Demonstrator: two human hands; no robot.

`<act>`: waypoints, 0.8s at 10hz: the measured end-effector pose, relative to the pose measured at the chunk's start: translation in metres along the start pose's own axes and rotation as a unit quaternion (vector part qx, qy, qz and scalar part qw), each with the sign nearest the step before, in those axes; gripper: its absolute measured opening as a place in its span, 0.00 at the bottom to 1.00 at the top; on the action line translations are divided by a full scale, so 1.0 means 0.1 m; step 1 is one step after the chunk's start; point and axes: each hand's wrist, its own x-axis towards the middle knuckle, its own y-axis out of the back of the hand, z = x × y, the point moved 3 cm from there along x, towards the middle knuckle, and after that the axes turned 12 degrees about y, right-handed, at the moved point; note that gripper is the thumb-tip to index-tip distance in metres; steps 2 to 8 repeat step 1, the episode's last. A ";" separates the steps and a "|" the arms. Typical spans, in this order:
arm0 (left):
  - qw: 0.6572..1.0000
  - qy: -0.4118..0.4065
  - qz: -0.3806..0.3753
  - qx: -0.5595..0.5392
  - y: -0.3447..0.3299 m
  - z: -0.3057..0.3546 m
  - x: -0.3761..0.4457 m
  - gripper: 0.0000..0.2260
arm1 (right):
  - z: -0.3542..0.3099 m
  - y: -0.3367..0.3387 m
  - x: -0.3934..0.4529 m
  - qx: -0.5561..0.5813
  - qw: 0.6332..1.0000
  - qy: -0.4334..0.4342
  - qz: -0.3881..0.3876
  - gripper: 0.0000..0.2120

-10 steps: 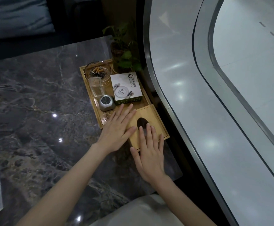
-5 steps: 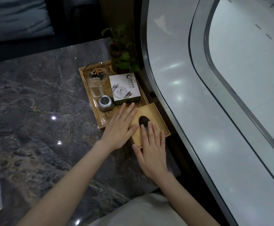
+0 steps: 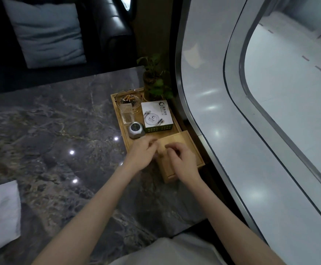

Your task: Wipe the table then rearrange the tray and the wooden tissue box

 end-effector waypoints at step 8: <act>0.998 0.036 -0.002 -0.054 0.38 0.08 0.00 0.11 | -0.28 0.02 0.25 0.195 0.978 -0.065 -0.038 0.08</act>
